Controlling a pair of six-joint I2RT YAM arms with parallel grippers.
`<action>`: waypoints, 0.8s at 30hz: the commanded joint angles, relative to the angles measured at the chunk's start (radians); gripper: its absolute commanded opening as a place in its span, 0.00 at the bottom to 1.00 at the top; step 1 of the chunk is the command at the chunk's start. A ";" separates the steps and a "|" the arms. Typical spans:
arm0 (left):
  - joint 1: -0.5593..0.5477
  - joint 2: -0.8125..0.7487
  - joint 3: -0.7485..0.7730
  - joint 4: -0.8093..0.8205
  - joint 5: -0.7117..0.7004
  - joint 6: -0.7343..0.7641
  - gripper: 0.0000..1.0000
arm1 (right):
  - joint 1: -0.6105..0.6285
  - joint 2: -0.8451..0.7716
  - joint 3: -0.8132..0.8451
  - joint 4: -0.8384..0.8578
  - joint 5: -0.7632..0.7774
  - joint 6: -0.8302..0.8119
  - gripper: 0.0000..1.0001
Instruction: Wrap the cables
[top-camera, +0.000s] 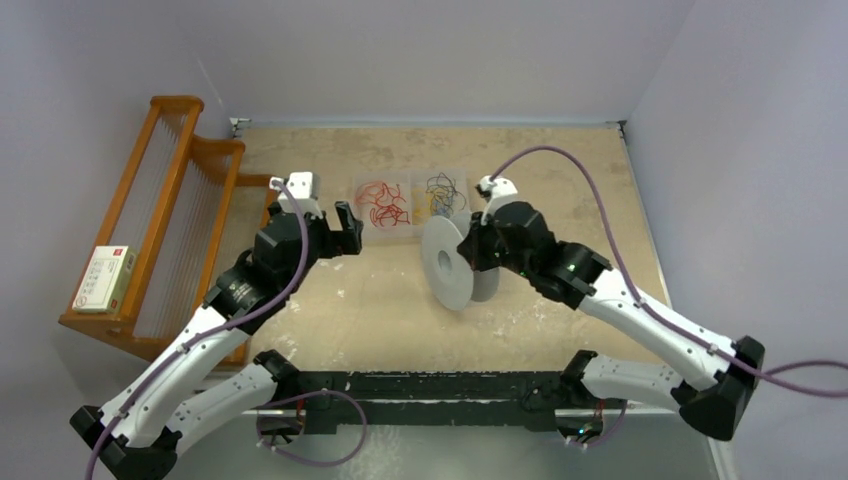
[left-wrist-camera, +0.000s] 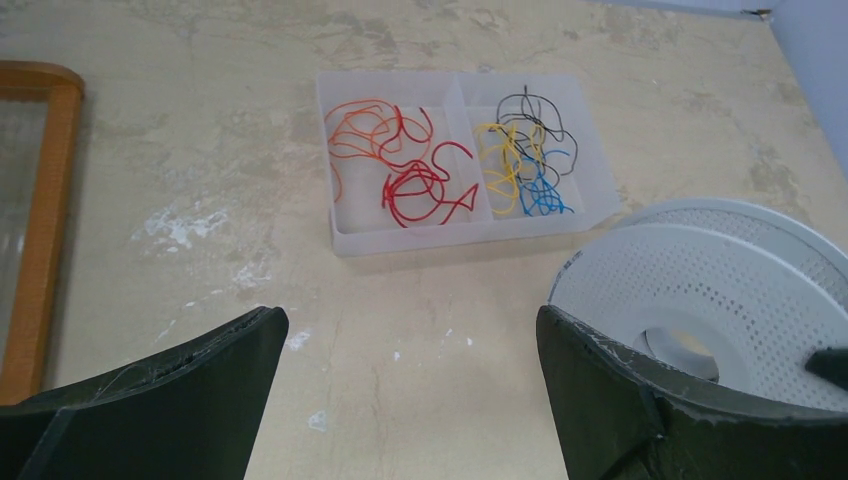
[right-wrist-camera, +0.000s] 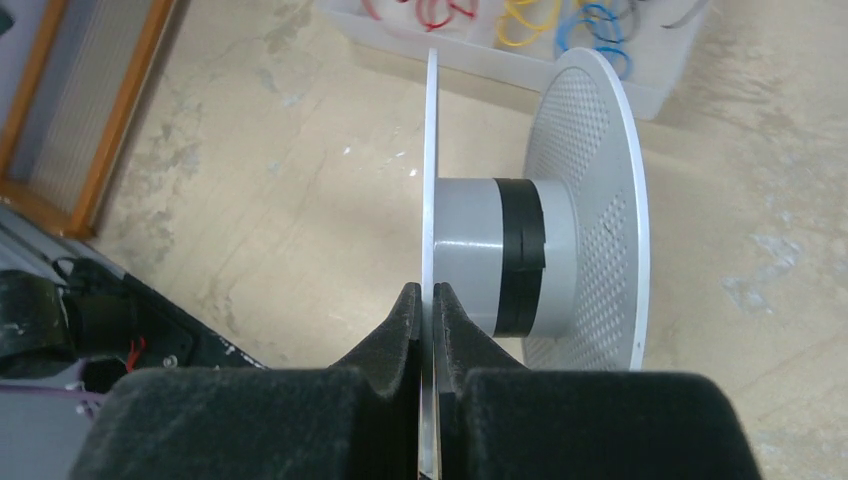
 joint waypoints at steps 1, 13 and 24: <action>0.003 -0.047 0.018 -0.002 -0.133 -0.025 0.97 | 0.174 0.094 0.135 0.097 0.218 -0.077 0.00; 0.003 -0.168 0.013 -0.032 -0.326 -0.050 0.97 | 0.275 0.199 0.116 0.452 0.092 -0.635 0.00; 0.004 -0.137 0.040 -0.043 -0.044 -0.049 0.86 | 0.275 0.164 -0.073 0.665 -0.280 -1.019 0.00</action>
